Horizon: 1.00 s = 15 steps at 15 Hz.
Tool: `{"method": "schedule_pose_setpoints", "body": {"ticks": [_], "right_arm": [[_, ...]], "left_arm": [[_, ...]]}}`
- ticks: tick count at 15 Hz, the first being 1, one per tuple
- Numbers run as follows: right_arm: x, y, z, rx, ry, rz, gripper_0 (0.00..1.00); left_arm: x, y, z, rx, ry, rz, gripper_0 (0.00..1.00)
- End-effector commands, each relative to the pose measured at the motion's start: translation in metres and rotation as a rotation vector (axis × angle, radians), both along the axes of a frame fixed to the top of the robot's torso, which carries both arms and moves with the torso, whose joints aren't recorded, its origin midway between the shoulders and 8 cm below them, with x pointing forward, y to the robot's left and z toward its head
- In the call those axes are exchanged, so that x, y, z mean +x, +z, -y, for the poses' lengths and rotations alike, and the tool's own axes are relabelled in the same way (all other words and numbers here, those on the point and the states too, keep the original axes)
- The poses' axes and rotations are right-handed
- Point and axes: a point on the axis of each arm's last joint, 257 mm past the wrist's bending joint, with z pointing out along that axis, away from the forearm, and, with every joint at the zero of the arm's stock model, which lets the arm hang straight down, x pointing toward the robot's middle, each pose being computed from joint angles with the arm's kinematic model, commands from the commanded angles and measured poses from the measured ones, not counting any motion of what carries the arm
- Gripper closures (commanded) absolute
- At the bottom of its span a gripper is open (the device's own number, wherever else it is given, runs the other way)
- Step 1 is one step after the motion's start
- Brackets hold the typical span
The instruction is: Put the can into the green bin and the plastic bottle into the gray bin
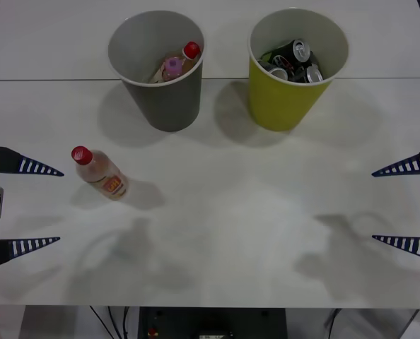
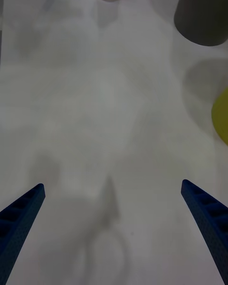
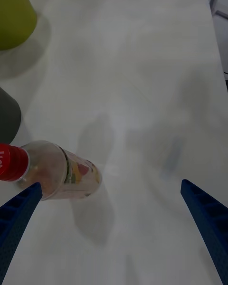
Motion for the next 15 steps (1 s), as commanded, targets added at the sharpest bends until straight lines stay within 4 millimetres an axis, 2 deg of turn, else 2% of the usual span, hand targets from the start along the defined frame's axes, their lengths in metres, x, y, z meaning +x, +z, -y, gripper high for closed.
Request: {"method": "schedule_pose_setpoints", "body": {"ticks": [1, 2, 3, 7, 15], "right_arm": [[0.000, 0.000, 0.000, 0.000, 0.000, 0.000, 0.00], [0.000, 0.000, 0.000, 0.000, 0.000, 0.000, 0.00], [0.000, 0.000, 0.000, 0.000, 0.000, 0.000, 0.00], [0.000, 0.000, 0.000, 0.000, 0.000, 0.000, 0.00], [0.000, 0.000, 0.000, 0.000, 0.000, 0.000, 0.00]], "left_arm": [[0.000, 0.000, 0.000, 0.000, 0.000, 0.000, 0.00], [-0.003, -0.012, -0.003, -0.011, 0.016, -0.031, 0.00], [-0.002, -0.013, -0.003, -0.026, 0.025, -0.037, 0.00], [0.001, -0.012, -0.005, -0.044, 0.038, -0.039, 0.00], [0.012, -0.012, -0.024, -0.261, 0.156, -0.140, 0.00]]}}
